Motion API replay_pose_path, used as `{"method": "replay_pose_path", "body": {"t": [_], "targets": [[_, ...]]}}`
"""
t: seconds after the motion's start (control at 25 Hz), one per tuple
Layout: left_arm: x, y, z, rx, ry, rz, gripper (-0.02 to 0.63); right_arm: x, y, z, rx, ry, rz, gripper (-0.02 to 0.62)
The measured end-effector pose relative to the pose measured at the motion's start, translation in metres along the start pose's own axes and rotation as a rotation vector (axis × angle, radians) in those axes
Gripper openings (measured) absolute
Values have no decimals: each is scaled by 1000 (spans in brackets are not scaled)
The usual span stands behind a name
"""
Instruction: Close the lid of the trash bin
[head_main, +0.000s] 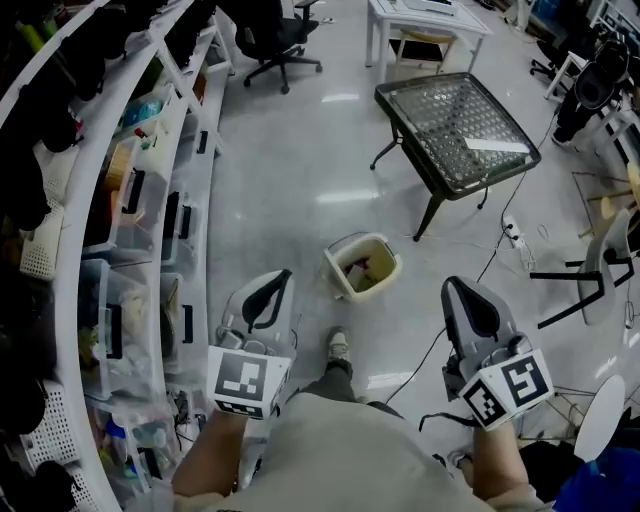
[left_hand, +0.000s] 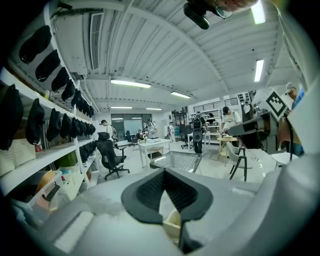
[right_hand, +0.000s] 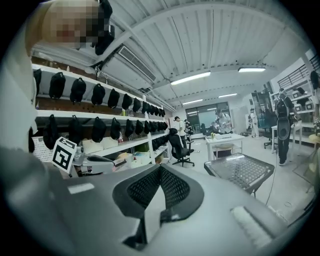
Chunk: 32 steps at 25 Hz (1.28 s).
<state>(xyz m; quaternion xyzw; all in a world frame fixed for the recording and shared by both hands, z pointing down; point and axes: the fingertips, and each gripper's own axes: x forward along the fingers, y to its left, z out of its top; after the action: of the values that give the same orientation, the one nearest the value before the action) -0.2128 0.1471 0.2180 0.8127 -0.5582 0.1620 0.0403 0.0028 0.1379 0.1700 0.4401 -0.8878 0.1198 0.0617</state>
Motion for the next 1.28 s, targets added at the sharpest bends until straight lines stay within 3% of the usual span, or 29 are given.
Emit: {"method": "replay_pose_path", "body": {"t": [0.28,0.72,0.92,1.08,1.28], "targets": [[56,53,-29,-34,83,-18,2,83,-21,-7,-1,66,-9,3],[108,71,-82,-154,214,-28,2,135,-70,-49,65,177,-30,3],[135,69,-126,-187,270,-1,2,158,-95,-86,79,217,6,3],[154,59,-169,-258,319,28,2,180,-116,-124,96,260,54,3],[175,44,-235,-320,429,57,2,206,-134,-170,93,328,106,3]]}}
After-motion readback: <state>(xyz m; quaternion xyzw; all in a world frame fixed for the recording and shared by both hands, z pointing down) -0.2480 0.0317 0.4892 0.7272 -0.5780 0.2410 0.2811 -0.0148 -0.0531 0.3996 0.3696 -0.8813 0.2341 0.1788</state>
